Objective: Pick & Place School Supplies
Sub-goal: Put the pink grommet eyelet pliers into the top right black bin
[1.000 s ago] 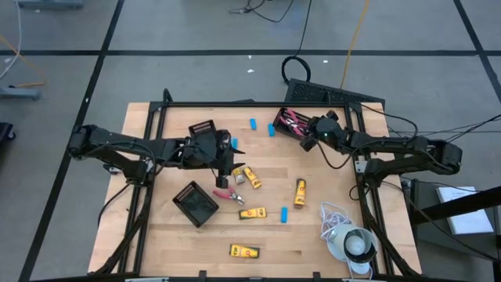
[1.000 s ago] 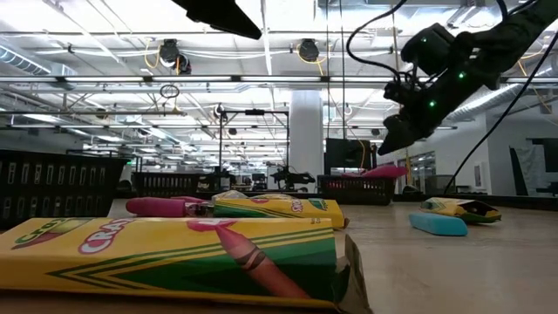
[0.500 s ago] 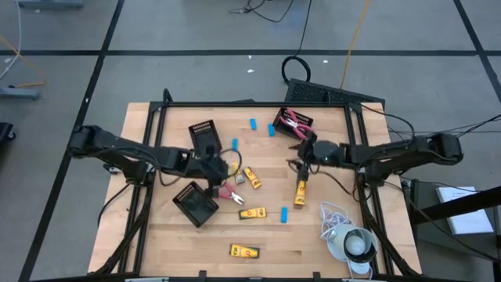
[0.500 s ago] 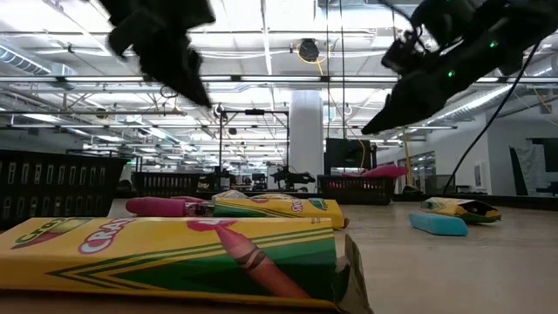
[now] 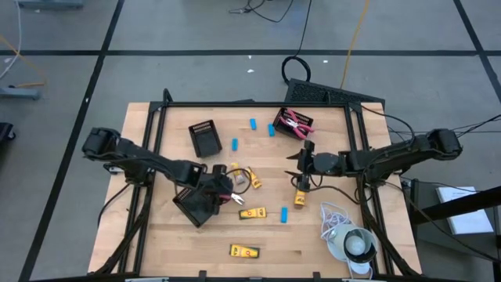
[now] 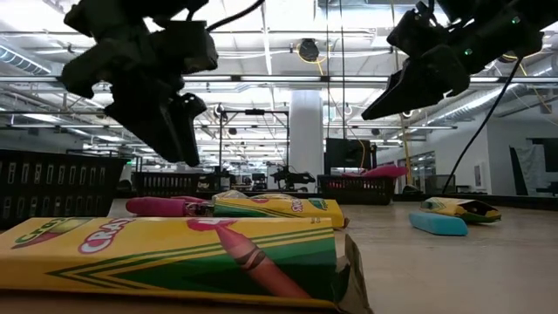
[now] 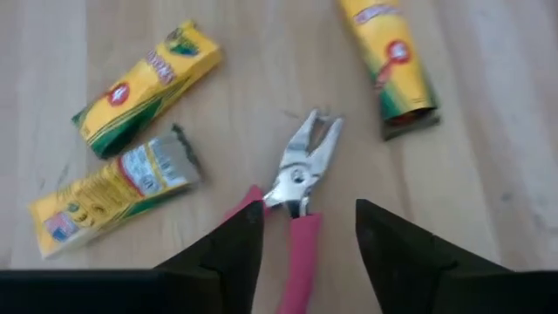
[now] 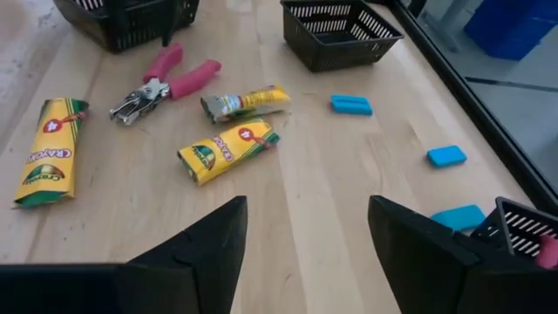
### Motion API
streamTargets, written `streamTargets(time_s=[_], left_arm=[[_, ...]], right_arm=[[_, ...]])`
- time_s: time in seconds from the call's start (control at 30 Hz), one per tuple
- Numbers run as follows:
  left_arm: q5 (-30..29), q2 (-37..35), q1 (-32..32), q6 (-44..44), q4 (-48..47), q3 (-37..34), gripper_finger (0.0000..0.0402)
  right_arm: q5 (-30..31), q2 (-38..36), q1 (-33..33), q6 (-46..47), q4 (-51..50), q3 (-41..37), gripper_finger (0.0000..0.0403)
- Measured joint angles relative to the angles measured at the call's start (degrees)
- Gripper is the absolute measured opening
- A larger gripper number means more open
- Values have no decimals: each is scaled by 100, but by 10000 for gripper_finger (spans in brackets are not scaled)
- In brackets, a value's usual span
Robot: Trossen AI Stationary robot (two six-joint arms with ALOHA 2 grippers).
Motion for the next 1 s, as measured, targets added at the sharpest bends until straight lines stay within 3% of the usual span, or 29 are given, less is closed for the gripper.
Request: streamTargets(time_s=[0.27, 0.77, 1.0], left_arm=[[13, 90, 46, -177, -243, 0, 255], [64, 92, -185, -681, -146, 55, 245], [-53, 1027, -197, -173, -510, 873, 252]], right_arm=[[0, 0, -2, -13, -90, 3, 230], [3, 0, -2, -66, -117, 3, 226], [155, 0, -2, -138, -155, 3, 224]])
